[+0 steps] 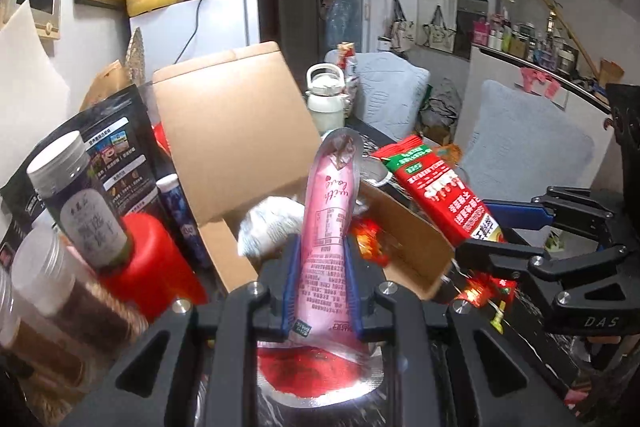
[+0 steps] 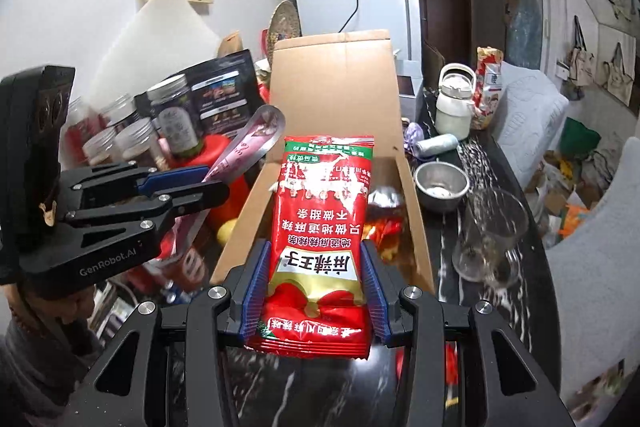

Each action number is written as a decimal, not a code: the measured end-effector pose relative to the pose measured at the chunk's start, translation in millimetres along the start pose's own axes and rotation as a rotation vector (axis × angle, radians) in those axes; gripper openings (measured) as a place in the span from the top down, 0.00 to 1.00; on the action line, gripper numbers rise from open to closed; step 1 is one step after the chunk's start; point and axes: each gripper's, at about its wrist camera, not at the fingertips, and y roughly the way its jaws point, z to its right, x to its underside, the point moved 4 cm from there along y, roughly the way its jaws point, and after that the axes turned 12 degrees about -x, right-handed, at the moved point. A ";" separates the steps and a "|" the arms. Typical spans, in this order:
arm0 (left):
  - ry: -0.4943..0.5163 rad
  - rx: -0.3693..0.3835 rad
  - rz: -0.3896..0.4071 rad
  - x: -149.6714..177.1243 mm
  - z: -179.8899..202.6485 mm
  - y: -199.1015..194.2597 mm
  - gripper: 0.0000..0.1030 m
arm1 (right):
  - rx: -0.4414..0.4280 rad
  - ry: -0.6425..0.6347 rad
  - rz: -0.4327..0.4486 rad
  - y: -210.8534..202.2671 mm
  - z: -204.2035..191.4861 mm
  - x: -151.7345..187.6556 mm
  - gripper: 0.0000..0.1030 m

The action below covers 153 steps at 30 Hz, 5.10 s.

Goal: Organize snacks
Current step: 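Carry the pink pouch with the left tool while the right tool carries the red packet into the box, then open the left tool to drop the pink pouch while the right tool releases the red packet, then withdraw both open tools from the box back over the table, then grasp the green lollipop by its candy head with the right tool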

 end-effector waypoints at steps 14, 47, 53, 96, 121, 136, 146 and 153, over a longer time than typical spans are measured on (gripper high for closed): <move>-0.008 -0.063 -0.067 -30.0 -4.2 93.1 0.80 | 0.031 -0.041 -0.090 76.6 46.4 -37.5 0.58; 0.021 -0.134 -0.270 -13.4 4.7 168.3 0.56 | 0.010 0.029 -0.192 143.8 93.2 -29.4 0.44; 0.023 -0.170 -0.269 -11.8 5.4 153.9 0.41 | 0.012 0.048 -0.193 131.3 89.5 -26.4 0.44; 0.101 -0.028 -0.027 26.3 95.8 -63.3 0.22 | 0.221 0.056 -0.009 -95.3 5.7 55.2 0.37; 0.143 0.080 -0.223 115.5 127.2 4.5 0.22 | 0.256 0.283 -0.114 -62.4 50.5 163.7 0.37; 0.107 0.069 -0.271 125.9 118.7 48.0 0.22 | 0.238 0.383 -0.186 -3.5 88.2 190.9 0.42; 0.128 0.089 -0.269 117.9 130.4 59.4 0.22 | 0.228 0.377 -0.204 8.8 94.4 193.7 0.62; 0.152 0.114 -0.258 112.3 142.7 65.8 0.22 | 0.199 0.369 -0.191 6.7 96.9 193.1 0.74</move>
